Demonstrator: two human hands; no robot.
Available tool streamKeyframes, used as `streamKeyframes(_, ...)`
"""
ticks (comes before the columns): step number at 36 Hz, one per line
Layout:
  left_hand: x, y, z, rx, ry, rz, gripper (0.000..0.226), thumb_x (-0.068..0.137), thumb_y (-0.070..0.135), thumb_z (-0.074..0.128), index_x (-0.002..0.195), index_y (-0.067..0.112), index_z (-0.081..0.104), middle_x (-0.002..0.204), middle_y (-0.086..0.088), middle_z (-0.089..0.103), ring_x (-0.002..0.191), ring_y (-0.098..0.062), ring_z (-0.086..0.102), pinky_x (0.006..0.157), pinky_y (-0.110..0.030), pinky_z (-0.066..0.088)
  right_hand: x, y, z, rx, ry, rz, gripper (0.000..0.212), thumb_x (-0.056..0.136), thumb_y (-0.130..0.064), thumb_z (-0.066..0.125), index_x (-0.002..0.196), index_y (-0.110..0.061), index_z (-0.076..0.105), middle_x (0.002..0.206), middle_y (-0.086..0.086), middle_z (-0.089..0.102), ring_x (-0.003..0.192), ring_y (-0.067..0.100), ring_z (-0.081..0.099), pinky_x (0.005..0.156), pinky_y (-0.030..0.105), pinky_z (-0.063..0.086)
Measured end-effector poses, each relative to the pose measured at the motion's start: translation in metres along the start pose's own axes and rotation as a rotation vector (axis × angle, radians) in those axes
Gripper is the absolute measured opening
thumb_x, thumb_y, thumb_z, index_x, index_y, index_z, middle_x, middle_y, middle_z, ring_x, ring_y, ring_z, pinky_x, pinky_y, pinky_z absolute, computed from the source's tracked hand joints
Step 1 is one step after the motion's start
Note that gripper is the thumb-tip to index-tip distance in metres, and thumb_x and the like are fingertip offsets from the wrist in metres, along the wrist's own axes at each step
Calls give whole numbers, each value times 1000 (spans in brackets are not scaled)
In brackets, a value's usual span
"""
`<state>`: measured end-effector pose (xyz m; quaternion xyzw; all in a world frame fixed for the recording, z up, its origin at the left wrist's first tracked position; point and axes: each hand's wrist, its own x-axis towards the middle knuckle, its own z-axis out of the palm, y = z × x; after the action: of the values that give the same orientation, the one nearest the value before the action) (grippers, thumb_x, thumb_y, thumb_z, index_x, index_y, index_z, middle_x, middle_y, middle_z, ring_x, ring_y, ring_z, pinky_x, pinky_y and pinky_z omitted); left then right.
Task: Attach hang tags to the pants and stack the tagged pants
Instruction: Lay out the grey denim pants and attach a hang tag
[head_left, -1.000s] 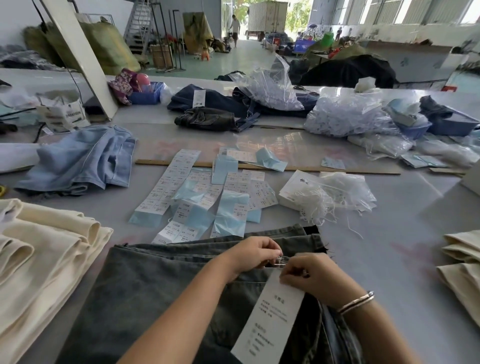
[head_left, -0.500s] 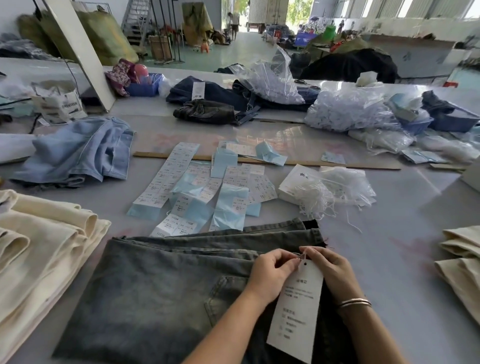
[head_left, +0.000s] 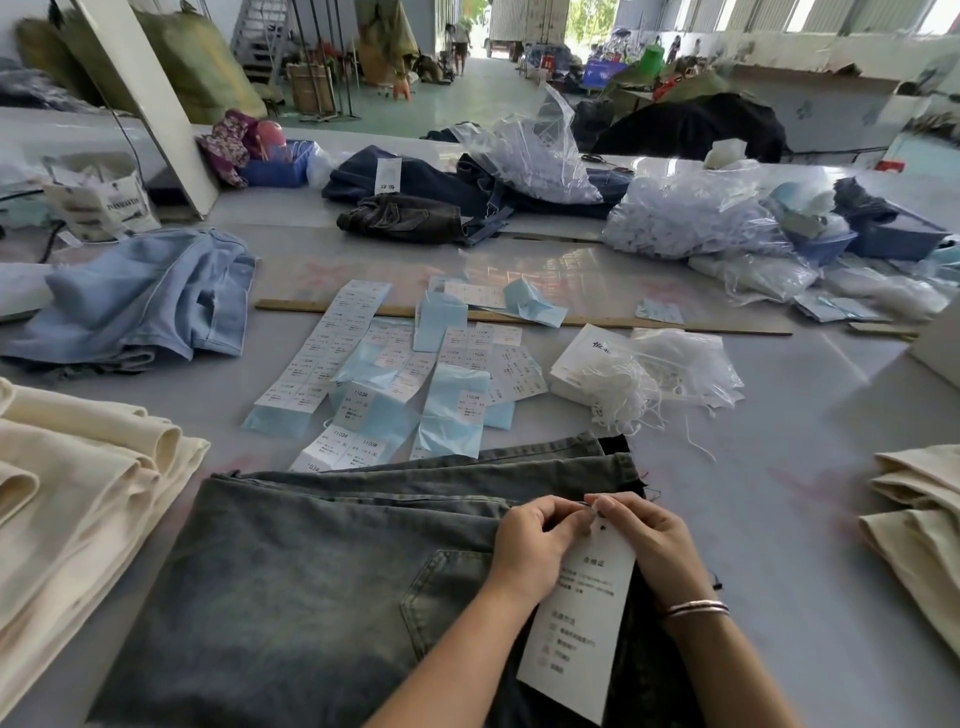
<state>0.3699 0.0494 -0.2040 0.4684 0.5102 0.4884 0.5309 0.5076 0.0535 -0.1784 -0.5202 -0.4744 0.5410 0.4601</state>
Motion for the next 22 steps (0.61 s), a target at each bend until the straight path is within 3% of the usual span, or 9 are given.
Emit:
streamKeyframes(15,-1,3,-1,3,5,2,14,85,38,70,81,24,72,82,4,74,79,-11,70,68,-22,56,2,6,2,-19,26,-41,13,84,-14,66,78,-17,77,78,6,72,66,14,63,59,25,50)
streamKeyframes(19,-4,3,-3,-85,-39,-28,1,85,25,73,85,25,74,84,6,75,81,-10,71,66,-17,52,4,9,2,-30,45,-48,12,85,-10,66,82,-14,76,82,10,72,70,16,63,65,29,50)
streamKeyframes(22,-3,2,-3,-64,-34,-27,5,85,20,73,87,25,74,84,5,75,83,-10,71,68,-18,53,4,10,3,-43,57,-53,11,85,-9,66,82,-13,76,80,7,72,69,14,63,64,27,50)
